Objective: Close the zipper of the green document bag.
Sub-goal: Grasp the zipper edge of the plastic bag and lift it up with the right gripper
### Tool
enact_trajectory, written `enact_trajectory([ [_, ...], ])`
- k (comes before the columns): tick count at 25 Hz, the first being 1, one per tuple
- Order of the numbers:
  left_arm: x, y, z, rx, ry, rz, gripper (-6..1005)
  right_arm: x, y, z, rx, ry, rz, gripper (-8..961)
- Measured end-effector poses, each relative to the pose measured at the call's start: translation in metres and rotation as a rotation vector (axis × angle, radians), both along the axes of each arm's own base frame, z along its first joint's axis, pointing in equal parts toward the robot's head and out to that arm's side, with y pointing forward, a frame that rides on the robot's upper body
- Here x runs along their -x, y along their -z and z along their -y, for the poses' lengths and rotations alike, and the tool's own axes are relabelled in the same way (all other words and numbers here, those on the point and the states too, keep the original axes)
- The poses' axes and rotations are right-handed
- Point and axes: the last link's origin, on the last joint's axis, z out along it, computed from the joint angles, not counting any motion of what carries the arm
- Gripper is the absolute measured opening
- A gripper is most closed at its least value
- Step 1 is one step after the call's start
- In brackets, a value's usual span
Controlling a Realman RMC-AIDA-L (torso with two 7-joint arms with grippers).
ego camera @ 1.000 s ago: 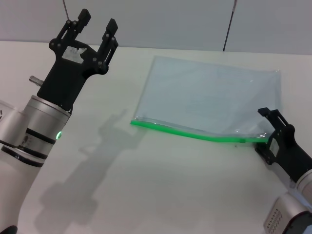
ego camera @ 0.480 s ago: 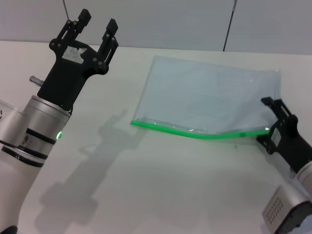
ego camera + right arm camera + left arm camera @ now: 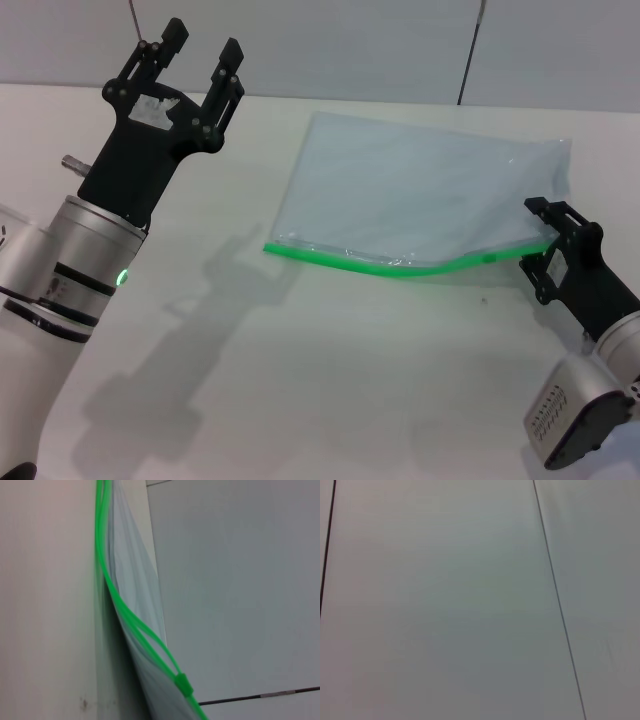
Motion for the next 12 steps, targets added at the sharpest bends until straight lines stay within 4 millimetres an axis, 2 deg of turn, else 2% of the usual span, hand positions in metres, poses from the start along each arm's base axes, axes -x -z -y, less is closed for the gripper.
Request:
enact_trajectory([
  [7, -0.0009, 0.0004, -0.0007, 0.003, 0.004, -0.004, 586, 0.0048, 0.0069, -0.0048, 0.031, 0.024, -0.008, 405],
  [12, -0.0022, 0.0015, -0.0021, 0.009, 0.006, -0.008, 586, 0.004, 0.0056, -0.0087, 0.02, 0.054, -0.023, 303],
])
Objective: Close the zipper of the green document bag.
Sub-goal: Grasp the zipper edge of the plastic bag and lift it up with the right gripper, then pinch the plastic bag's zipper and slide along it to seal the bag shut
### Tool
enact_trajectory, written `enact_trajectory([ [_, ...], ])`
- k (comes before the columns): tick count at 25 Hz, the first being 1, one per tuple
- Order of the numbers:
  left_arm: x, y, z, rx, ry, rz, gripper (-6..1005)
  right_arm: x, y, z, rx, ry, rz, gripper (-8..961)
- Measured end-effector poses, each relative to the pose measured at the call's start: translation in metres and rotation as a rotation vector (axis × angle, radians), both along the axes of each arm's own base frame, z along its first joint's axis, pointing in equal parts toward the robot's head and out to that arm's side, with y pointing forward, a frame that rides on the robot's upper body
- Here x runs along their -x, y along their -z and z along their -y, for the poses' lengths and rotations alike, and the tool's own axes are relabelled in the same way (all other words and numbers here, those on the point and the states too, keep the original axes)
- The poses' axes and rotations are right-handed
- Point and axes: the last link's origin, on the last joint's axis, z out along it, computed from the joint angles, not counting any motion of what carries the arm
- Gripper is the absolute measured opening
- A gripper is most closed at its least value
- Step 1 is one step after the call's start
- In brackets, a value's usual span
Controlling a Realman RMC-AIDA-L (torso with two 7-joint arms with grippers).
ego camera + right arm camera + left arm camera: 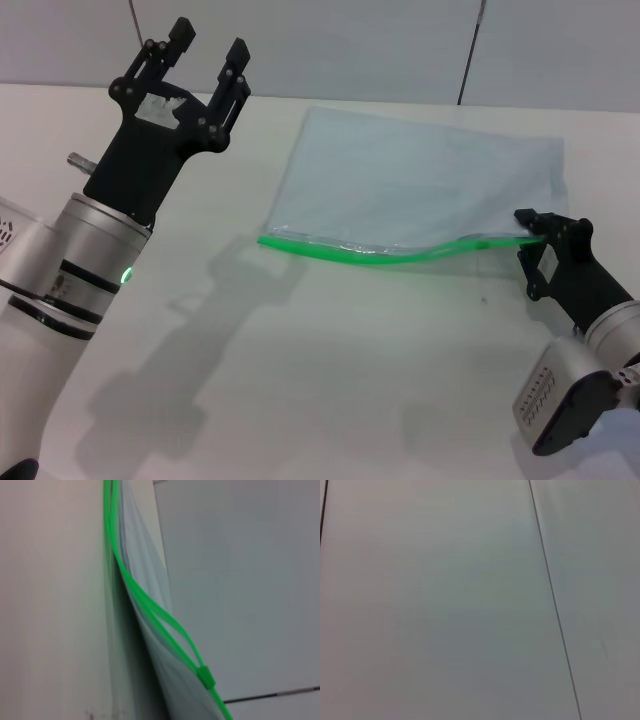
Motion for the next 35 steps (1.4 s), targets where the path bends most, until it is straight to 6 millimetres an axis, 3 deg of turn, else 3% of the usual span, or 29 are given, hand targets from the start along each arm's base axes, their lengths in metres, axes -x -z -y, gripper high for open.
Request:
enact_trajectory([
  [8, 0.0, 0.006, -0.003, 0.033, -0.008, -0.032, 586, 0.002, 0.007, -0.001, 0.016, 0.049, 0.001, 121],
  [14, -0.003, 0.03, -0.016, 0.171, 0.014, -0.231, 586, 0.014, 0.015, 0.002, 0.038, 0.034, -0.034, 73],
  [21, -0.008, 0.063, -0.025, 0.277, 0.033, -0.485, 586, 0.036, 0.024, 0.003, 0.061, -0.005, -0.086, 49],
  [35, -0.016, 0.097, -0.016, 0.287, 0.117, -0.767, 585, 0.076, 0.035, 0.001, 0.104, -0.107, -0.149, 49],
])
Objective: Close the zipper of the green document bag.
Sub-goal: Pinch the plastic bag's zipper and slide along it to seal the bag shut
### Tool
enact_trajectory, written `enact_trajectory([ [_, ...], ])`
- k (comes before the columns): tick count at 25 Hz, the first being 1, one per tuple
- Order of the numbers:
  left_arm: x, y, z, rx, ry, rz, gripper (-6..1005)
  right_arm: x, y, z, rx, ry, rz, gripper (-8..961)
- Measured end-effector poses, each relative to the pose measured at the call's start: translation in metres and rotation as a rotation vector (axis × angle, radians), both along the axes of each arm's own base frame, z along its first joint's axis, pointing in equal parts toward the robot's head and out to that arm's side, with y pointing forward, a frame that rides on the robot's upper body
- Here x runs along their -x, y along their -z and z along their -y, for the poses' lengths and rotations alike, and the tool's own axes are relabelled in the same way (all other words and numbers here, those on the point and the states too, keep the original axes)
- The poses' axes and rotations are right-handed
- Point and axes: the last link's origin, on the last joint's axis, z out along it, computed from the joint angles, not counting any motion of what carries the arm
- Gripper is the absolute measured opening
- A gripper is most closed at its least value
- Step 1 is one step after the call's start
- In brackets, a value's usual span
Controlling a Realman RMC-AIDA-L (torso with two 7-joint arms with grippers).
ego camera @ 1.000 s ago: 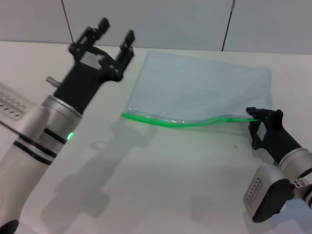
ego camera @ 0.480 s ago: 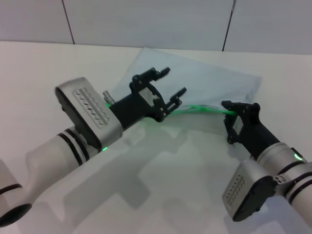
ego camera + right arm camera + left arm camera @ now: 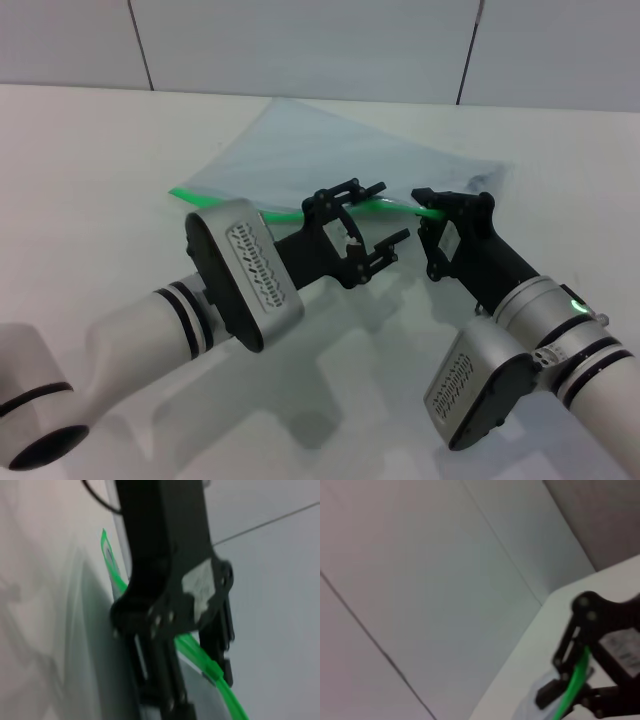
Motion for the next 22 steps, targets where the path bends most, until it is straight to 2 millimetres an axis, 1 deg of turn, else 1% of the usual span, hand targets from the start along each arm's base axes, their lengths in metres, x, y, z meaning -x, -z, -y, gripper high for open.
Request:
enact_trajectory([
  [5, -0.002, 0.002, 0.002, -0.011, 0.023, -0.018, 585, 0.001, 0.002, 0.002, 0.01, -0.012, 0.005, 48],
  [12, -0.002, 0.002, 0.003, -0.012, 0.026, -0.015, 585, -0.004, -0.001, 0.0, -0.003, 0.002, 0.013, 49],
  [22, -0.001, -0.001, 0.005, -0.05, 0.06, -0.034, 454, -0.01, -0.002, 0.002, -0.003, 0.009, 0.029, 49],
])
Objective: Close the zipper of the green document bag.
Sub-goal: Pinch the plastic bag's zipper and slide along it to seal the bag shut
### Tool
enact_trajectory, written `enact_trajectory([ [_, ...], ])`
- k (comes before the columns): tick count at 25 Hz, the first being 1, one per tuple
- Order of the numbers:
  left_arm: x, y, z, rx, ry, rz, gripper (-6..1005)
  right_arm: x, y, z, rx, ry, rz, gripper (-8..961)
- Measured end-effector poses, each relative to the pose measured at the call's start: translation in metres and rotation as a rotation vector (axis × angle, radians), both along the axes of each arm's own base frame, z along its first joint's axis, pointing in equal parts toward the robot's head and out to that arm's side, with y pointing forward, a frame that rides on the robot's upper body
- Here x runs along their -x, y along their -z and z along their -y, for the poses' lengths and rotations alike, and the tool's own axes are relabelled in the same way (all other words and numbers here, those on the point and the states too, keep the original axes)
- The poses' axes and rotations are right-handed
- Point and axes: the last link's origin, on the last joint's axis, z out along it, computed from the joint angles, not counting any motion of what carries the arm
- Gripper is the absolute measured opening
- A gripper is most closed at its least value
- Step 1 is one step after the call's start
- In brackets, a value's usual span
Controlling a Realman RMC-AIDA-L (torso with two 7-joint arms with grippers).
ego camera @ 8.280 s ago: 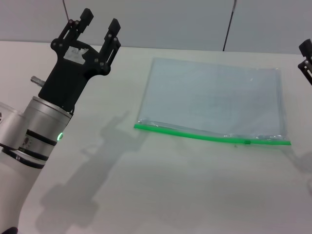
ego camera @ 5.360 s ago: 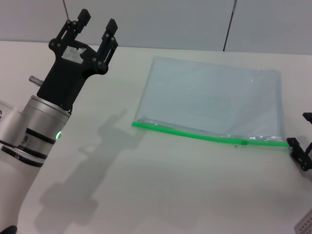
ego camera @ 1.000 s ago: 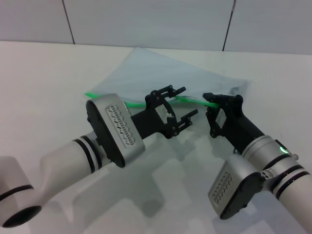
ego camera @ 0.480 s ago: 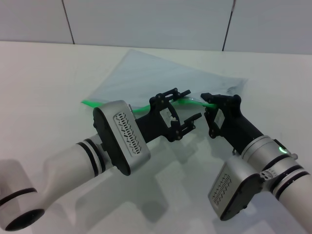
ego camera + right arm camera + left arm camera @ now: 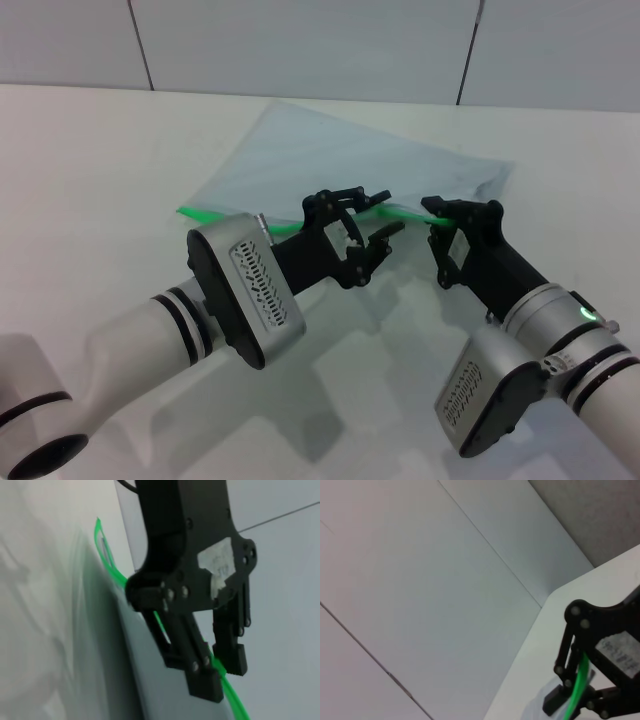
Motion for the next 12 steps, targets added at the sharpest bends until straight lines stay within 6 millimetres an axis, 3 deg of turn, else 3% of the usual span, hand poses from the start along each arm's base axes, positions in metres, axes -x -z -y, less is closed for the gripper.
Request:
enact_trajectory([
  [8, 0.0003, -0.0005, -0.0002, -0.002, 0.0, 0.0, 336, 0.001, 0.0027, 0.004, 0.016, -0.029, 0.017, 48],
  [12, 0.0004, -0.0006, -0.0003, -0.003, 0.0, -0.001, 326, 0.0012, 0.0032, 0.0049, 0.02, -0.035, 0.02, 48],
])
